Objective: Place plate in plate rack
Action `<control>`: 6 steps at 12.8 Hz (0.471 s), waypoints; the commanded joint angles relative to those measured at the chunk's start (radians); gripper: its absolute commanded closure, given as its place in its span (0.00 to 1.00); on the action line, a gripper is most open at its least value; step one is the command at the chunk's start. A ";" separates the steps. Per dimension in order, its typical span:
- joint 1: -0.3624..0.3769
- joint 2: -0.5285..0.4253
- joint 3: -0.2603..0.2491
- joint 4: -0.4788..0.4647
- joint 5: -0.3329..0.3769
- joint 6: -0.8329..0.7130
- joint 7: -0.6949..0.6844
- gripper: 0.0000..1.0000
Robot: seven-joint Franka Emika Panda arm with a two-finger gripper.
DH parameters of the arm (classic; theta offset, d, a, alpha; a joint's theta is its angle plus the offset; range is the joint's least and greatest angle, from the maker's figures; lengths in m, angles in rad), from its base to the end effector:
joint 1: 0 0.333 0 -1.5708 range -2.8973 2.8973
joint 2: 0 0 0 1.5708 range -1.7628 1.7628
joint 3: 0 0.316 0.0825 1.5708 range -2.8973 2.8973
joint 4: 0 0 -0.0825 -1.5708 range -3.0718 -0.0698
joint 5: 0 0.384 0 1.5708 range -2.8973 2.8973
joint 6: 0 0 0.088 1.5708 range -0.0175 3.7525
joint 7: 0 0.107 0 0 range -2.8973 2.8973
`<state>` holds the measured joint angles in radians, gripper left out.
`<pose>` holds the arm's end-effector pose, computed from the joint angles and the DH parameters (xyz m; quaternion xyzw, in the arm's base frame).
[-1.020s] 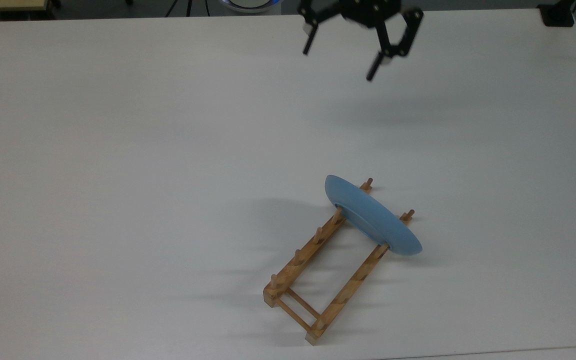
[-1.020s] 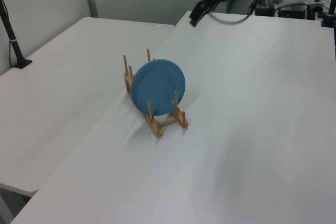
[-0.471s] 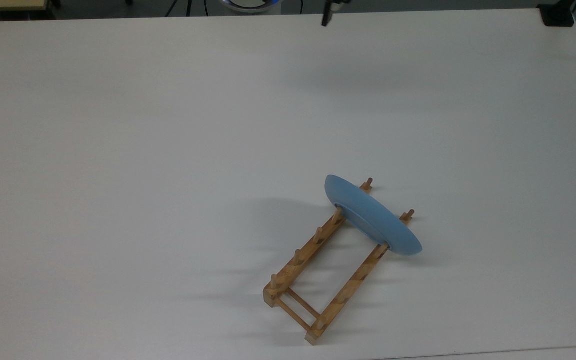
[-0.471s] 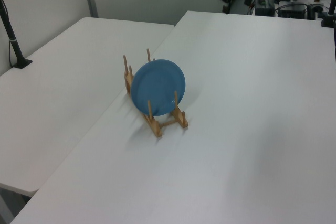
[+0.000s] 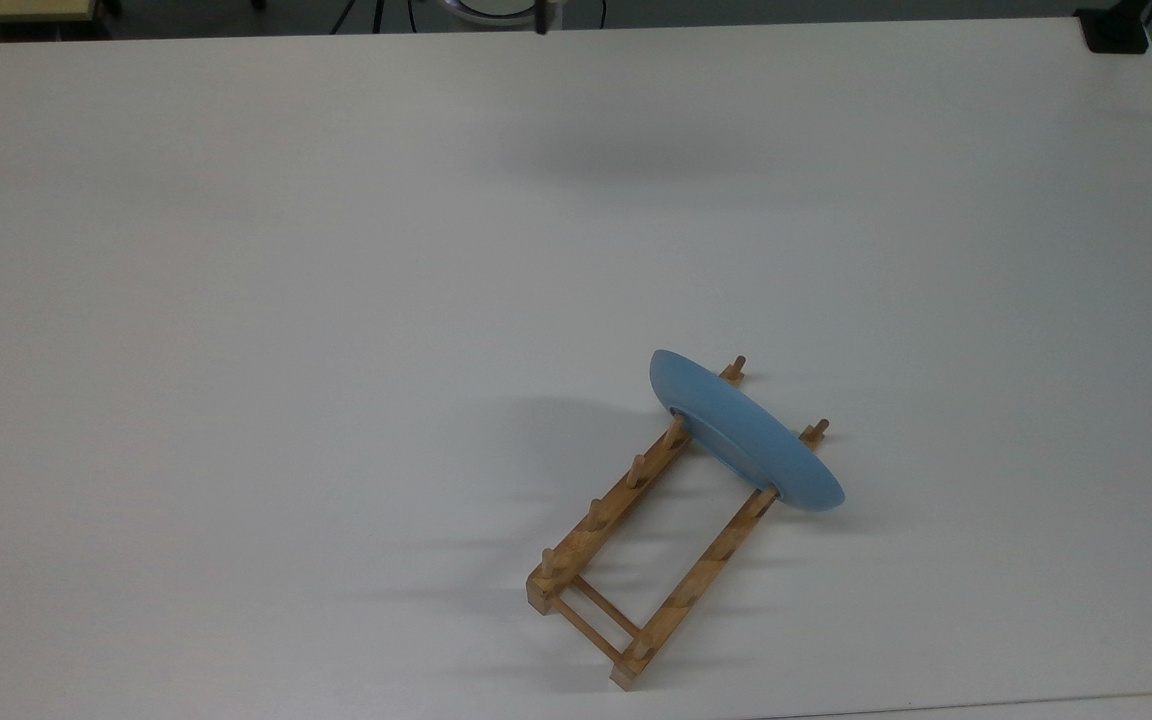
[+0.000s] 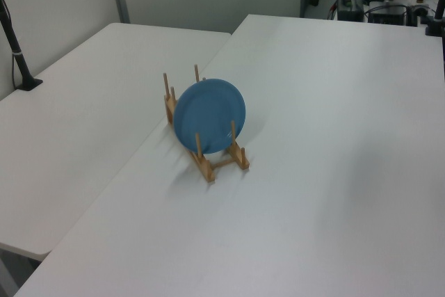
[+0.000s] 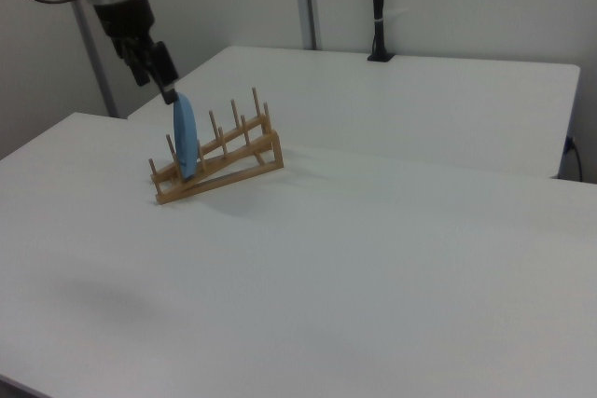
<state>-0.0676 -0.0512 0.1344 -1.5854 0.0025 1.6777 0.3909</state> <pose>0.5481 0.0390 0.6557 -0.9844 0.1608 -0.0701 0.0141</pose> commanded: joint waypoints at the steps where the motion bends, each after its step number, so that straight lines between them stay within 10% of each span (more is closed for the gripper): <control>1: -0.008 -0.019 -0.097 -0.019 0.048 -0.019 -0.382 0.00; 6: -0.011 -0.012 -0.125 -0.019 0.051 -0.010 -0.492 0.00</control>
<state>-0.0889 -0.0506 0.0138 -1.5873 0.0324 1.6775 -0.0750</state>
